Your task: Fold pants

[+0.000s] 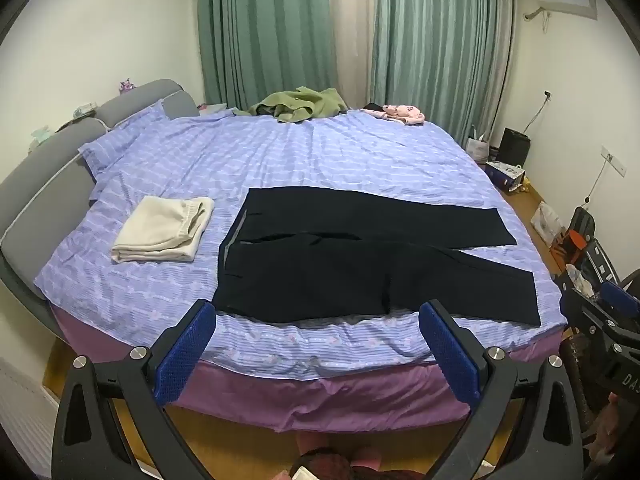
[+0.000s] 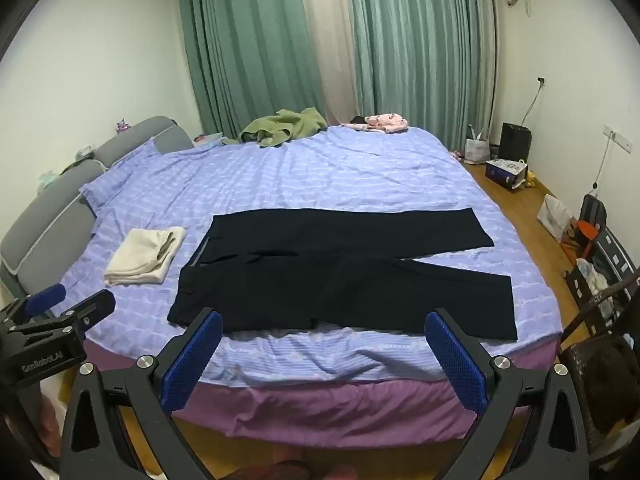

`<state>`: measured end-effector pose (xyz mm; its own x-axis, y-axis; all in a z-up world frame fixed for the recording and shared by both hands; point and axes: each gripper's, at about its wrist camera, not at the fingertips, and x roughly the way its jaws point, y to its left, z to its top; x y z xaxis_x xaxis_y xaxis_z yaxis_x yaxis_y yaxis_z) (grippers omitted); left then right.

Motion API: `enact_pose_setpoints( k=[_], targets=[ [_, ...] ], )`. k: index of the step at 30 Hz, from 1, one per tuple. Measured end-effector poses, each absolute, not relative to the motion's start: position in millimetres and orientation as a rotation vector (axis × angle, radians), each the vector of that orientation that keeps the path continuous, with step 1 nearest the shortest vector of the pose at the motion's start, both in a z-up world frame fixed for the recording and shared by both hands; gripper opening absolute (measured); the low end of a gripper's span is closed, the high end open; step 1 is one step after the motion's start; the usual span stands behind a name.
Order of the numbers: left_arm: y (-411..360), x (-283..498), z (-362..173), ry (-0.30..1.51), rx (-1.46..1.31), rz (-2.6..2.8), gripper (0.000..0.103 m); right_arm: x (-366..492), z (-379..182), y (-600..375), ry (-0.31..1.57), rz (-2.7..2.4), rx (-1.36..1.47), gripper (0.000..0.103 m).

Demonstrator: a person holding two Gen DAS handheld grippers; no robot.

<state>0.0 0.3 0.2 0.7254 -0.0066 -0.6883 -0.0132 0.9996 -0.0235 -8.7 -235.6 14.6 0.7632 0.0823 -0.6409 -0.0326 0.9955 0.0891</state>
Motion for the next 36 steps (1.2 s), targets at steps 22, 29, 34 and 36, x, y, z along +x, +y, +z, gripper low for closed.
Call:
enact_pose_setpoints(
  k=[22, 29, 34, 36],
  targets=[
    [-2.6, -1.1, 14.2, 0.718, -0.002, -0.002, 0.103, -12.2, 15.1, -236.7, 0.701, 0.064, 0.071, 0.103],
    [-1.9, -1.2, 13.7, 0.714, -0.003, 0.003, 0.103, -13.0, 17.5, -236.3, 0.7, 0.064, 0.072, 0.103],
    [0.3, 0.7, 13.3, 0.712, -0.007, 0.006, 0.103, -13.6, 17.7, -236.8, 0.7, 0.066, 0.073, 0.103],
    [1.3, -0.1, 13.5, 0.71, -0.01, 0.008, 0.103, -13.7, 16.9, -237.2, 0.7, 0.065, 0.072, 0.103]
  ],
)
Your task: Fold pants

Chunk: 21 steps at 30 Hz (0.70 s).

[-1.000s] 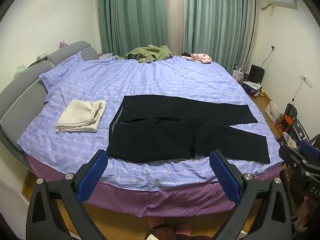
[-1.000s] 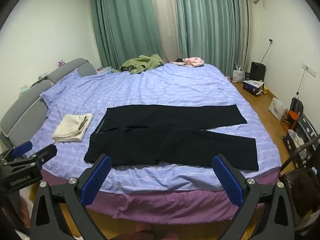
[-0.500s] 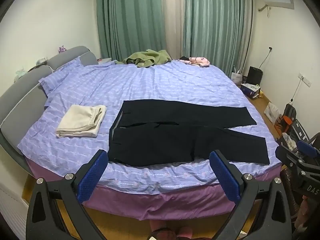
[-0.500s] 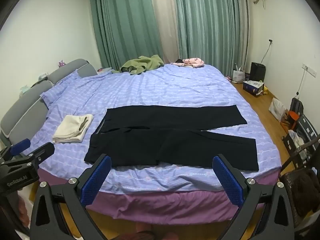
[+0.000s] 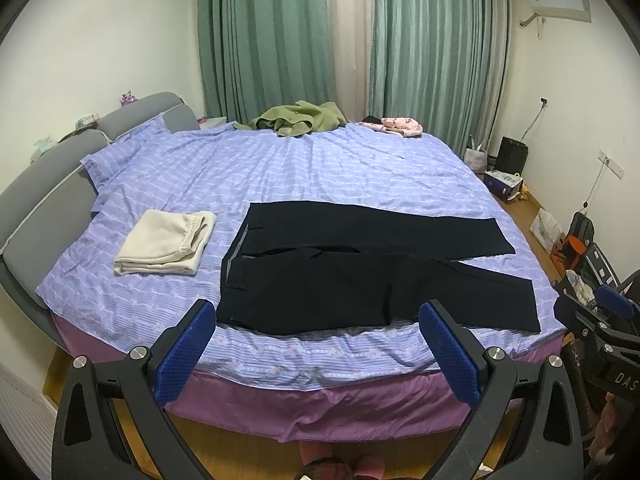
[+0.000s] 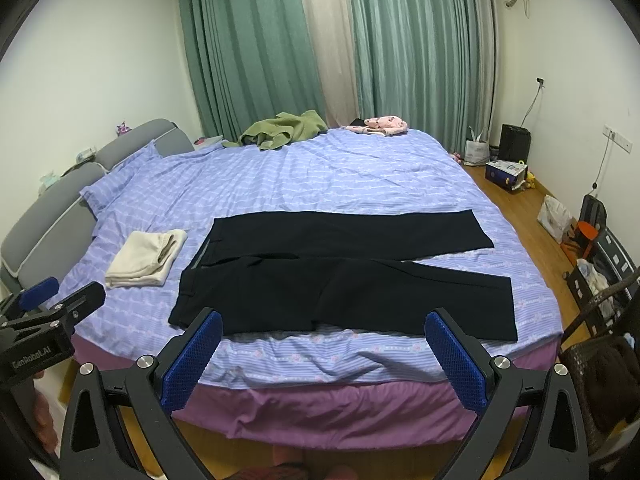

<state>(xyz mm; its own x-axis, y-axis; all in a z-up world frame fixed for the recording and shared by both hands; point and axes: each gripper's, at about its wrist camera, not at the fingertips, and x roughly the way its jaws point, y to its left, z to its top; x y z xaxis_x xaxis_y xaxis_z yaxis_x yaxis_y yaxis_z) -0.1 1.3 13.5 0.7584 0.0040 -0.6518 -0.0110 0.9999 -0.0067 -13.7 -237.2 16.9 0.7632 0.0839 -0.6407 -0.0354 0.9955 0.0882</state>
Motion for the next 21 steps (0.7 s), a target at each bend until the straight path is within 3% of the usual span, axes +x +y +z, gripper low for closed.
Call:
enact_pose_setpoints(
  k=[21],
  targets=[
    [6.0, 1.2, 16.7, 0.703, -0.014, 0.016, 0.103, -14.9, 18.2, -238.1, 0.697, 0.067, 0.074, 0.103]
  ],
)
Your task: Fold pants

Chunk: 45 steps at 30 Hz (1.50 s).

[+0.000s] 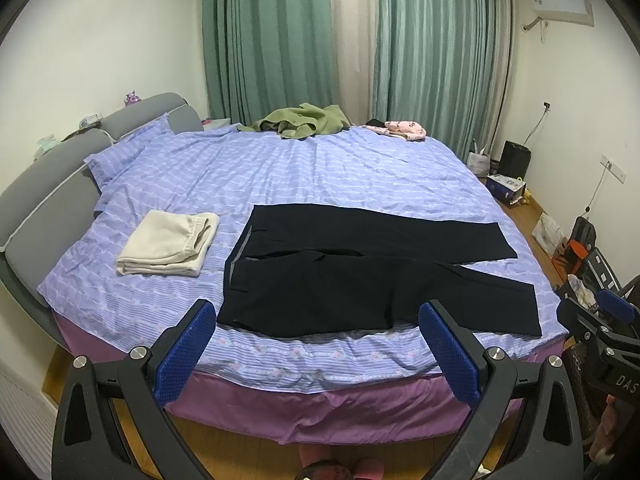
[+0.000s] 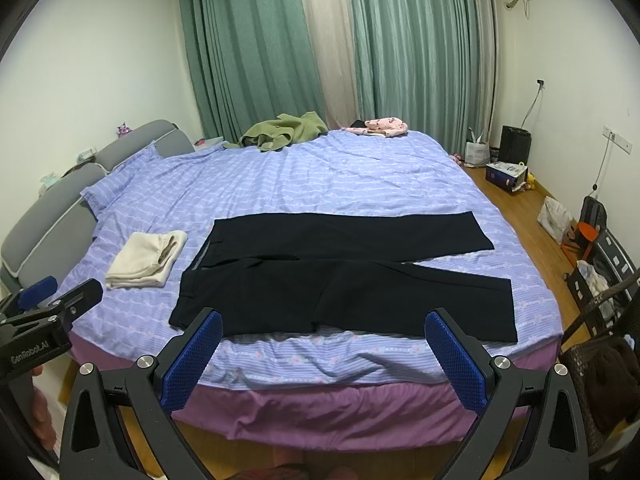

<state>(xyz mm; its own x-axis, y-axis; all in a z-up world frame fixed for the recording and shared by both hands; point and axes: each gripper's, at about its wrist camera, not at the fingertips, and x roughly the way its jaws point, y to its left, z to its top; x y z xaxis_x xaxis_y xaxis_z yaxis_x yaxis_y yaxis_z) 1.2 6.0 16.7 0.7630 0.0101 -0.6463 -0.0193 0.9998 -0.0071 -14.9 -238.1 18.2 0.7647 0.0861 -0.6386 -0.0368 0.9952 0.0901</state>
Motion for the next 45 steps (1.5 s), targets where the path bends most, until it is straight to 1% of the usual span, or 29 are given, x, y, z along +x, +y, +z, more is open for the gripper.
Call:
enact_pose_setpoints(
  k=[32, 39, 45],
  targets=[
    [11.7, 0.2, 11.5, 0.703, -0.02, 0.03, 0.103, -14.3, 17.4, -238.7, 0.702, 0.069, 0.073, 0.103],
    [15.2, 4.1, -7.7, 0.698, 0.004, 0.074, 0.103, -8.3, 13.6, -237.6, 0.725, 0.067, 0.064, 0.103],
    [29.3, 24.9, -36.1, 0.68, 0.037, 0.122, 0.103, 13.8, -11.5, -229.0, 0.761, 0.061, 0.047, 0.103]
  ],
)
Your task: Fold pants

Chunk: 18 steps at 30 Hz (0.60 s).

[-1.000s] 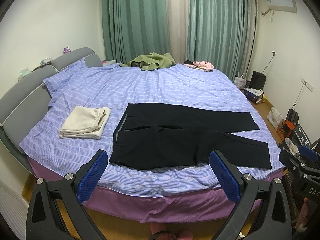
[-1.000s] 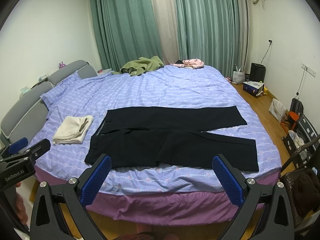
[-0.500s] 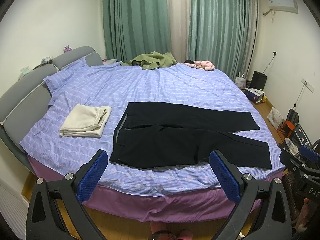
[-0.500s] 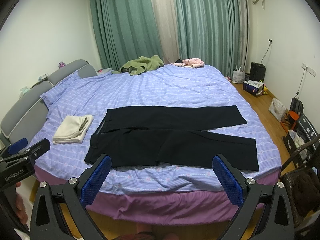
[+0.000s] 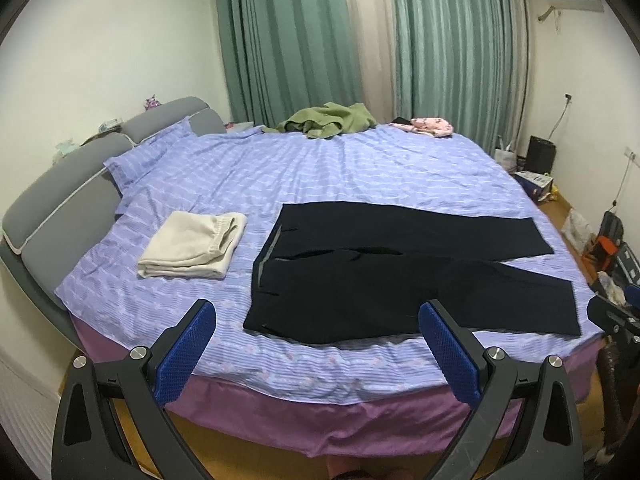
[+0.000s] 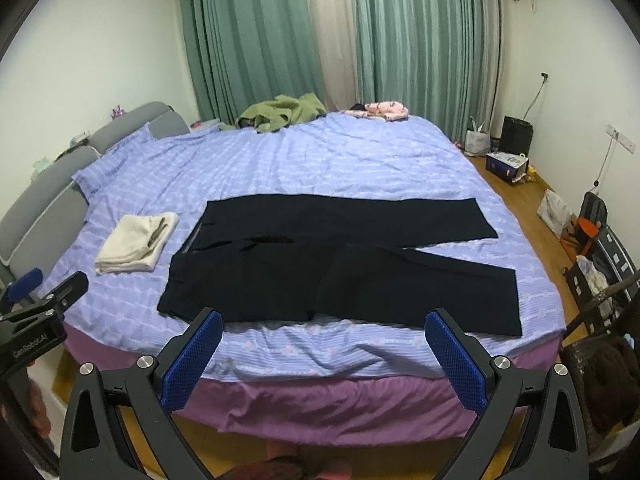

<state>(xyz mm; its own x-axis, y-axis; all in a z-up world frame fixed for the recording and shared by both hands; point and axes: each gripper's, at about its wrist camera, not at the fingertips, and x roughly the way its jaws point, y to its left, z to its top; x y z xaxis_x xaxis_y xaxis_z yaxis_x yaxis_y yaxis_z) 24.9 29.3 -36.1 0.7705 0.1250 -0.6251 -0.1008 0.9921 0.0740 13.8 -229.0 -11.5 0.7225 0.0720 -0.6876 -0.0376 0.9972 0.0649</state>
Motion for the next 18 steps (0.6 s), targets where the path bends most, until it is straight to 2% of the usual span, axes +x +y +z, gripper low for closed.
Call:
enact_pose_setpoints(
  k=[10, 18],
  targets=[
    [83.4, 93.6, -114.2, 0.837, -0.082, 0.162, 0.103, 95.7, -78.6, -185.0, 0.863, 0.105, 0.045, 0.103],
    [116.3, 158.2, -205.3, 1.018, -0.144, 0.148, 0.103, 153.2, -165.9, -168.7, 0.999, 0.02, 0.098, 0.103]
  ],
)
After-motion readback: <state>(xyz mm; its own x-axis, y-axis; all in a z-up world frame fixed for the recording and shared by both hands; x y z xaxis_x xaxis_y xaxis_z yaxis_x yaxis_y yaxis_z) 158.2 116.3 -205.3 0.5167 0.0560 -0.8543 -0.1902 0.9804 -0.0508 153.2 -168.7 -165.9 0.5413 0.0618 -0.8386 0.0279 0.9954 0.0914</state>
